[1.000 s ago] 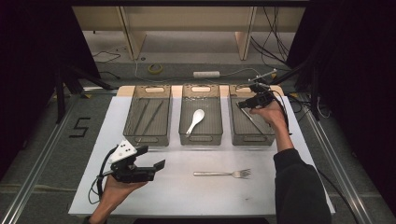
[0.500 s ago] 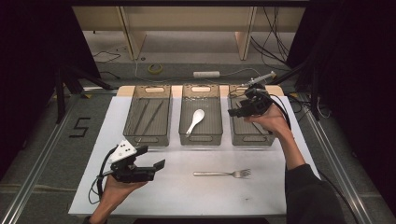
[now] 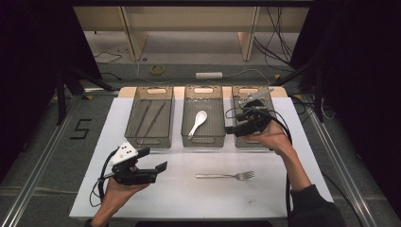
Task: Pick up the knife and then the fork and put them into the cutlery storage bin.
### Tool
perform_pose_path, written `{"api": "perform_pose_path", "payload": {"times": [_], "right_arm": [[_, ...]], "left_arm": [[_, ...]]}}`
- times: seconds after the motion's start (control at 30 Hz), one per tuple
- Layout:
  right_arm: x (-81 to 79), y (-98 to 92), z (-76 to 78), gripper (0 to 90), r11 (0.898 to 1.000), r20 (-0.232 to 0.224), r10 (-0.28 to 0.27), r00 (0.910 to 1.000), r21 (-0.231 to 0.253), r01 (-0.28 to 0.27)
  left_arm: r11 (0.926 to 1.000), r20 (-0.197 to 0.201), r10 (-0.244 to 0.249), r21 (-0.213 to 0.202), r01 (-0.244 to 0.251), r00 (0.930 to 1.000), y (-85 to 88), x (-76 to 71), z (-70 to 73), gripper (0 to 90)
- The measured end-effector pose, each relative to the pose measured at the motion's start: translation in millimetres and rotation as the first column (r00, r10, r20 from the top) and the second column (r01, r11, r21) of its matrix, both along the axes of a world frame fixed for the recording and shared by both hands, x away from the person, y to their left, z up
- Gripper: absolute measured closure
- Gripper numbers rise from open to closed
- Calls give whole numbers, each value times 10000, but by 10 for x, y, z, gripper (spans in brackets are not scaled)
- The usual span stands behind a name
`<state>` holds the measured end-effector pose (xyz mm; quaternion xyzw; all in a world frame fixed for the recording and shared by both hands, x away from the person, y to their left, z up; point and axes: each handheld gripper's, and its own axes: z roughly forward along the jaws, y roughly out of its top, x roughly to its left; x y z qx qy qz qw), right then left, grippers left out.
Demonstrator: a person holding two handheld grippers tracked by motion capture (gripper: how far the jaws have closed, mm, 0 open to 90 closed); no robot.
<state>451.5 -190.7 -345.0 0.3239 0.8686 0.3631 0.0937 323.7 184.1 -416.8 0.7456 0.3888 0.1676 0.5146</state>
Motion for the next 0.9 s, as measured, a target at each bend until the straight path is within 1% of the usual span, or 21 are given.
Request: {"api": "perform_pose_path", "payload": {"times": [0.03, 0.13, 0.2, 0.23, 0.27, 0.3, 0.37, 0.4, 0.47, 0.53, 0.57, 0.67, 0.7, 0.8, 0.83, 0.9], "right_arm": [[-23, 4, -12, 282, 10000, 69, 91, 9999, 3, -91], [-102, 38, -46, 282, 9997, 54, 198, 9998, -115, -197], [-149, 54, -68, 282, 9995, 61, 288, 9996, -103, -287], [-173, 59, -78, 282, 9994, 98, 339, 9994, -74, -338], [-199, 66, -91, 282, 9994, 102, 351, 9993, 60, -352], [-215, 76, -104, 282, 9990, 28, 432, 9991, 124, -432], [-244, 99, -125, 281, 9984, 72, 572, 9983, -18, -572], [-262, 107, -134, 281, 9982, 24, 594, 9982, 6, -594], [-284, 126, -163, 271, 9974, -50, 717, 9974, -102, -718], [-299, 140, -196, 270, 9967, -144, 794, 9967, -134, -796], [-310, 148, -208, 269, 9964, -283, 828, 9962, -179, -833], [-332, 178, -243, 265, 9931, -351, 1056, 9938, -475, -1072], [-344, 188, -251, 266, 9928, -435, 1065, 9934, -505, -1086], [-357, 212, -286, 265, 9899, -488, 1196, 9916, -707, -1229], [-356, 214, -301, 266, 9892, -495, 1226, 9912, -752, -1261], [-357, 215, -330, 267, 9881, -595, 1253, 9903, -824, -1300]], "left_arm": [[10000, -7, 4, 44, -4, 10000, 1, 2, -4, 156], [10000, -7, 6, 6, -6, 10000, 1, 1, -1, 156], [10000, -1, -6, 44, 6, 10000, -1, 0, -3, 156], [10000, -16, -14, 74, 14, 10000, 1, 0, -5, 156], [10000, -9, 3, 48, -3, 10000, 0, 1, -4, 156], [10000, -7, 5, 9, -5, 10000, -1, 1, -1, 156], [10000, 11, -28, 85, 28, 10000, -3, -1, 0, 156], [10000, 1, -29, 82, 29, 10000, -4, -3, -1, 156], [10000, 10, -18, 36, 18, 10000, -3, -4, 3, 156], [10000, 28, -61, 75, 61, 10000, -2, -5, 4, 156], [10000, 13, -48, 79, 48, 10000, -4, -6, 0, 156], [10000, 27, -51, 49, 51, 10000, 1, -4, 4, 156], [10000, 33, -52, 47, 52, 10000, 1, -3, 4, 156], [9999, 18, -49, 91, 49, 10000, 0, -2, 0, 156], [10000, 32, -41, 44, 41, 10000, -1, -3, 3, 156], [9999, 52, -90, 103, 89, 9999, 0, -5, 5, 156]]}}
